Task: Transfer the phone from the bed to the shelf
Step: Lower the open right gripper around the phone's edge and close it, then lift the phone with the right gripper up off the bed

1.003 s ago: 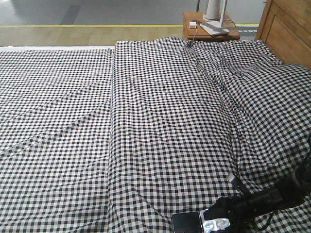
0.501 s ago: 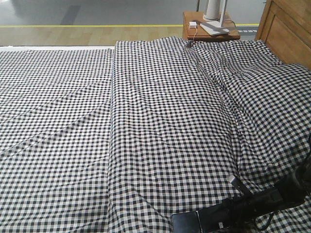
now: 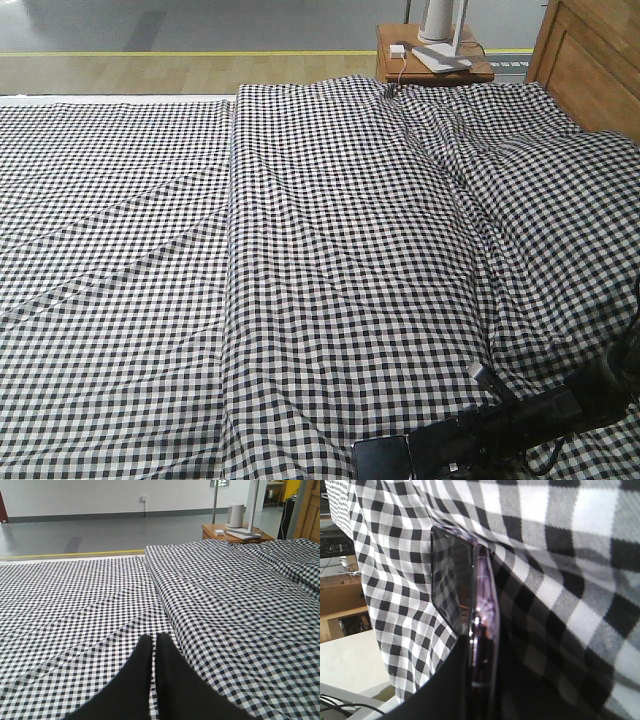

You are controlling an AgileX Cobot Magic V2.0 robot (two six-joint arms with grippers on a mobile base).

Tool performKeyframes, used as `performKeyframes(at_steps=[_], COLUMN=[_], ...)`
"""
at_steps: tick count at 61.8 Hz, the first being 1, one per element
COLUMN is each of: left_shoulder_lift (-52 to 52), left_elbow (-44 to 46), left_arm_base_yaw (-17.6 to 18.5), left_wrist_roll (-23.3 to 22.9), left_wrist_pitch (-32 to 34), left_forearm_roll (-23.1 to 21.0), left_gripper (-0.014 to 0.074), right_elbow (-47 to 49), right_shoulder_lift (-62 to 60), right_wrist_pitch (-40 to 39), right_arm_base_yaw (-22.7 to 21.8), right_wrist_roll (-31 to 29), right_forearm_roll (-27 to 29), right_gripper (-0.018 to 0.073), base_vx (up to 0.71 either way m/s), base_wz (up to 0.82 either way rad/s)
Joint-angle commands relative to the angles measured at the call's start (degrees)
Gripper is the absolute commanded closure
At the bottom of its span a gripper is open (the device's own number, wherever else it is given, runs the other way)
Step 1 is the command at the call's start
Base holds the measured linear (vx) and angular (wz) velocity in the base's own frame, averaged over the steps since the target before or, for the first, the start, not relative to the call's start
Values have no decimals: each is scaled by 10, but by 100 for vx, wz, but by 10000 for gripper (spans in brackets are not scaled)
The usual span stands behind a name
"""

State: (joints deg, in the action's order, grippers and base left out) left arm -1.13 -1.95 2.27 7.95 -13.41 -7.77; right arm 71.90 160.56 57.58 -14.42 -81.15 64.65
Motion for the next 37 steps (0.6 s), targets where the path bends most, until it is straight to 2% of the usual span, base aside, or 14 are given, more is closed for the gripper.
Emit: performKeyframes(at_steps=[1,37], left_shoulder_lift=[-3,-3], left_elbow=[-1,-1], left_arm_base_yaw=[0,0], left_wrist_roll=[-2,-2], left_wrist_pitch=[41,41], left_forearm_roll=[-5,-5], left_gripper=[596,596], right_elbow=[3,3], right_shoulder_lift=[-31,-134], right_wrist_pitch=[44,52], right_arm_base_yaw=[-4,-4], right_wrist_roll=[-12,-11], right_forearm_roll=[-7,-15], right_gripper=[568,568], base_vx=[0,0], base_wz=[0,0])
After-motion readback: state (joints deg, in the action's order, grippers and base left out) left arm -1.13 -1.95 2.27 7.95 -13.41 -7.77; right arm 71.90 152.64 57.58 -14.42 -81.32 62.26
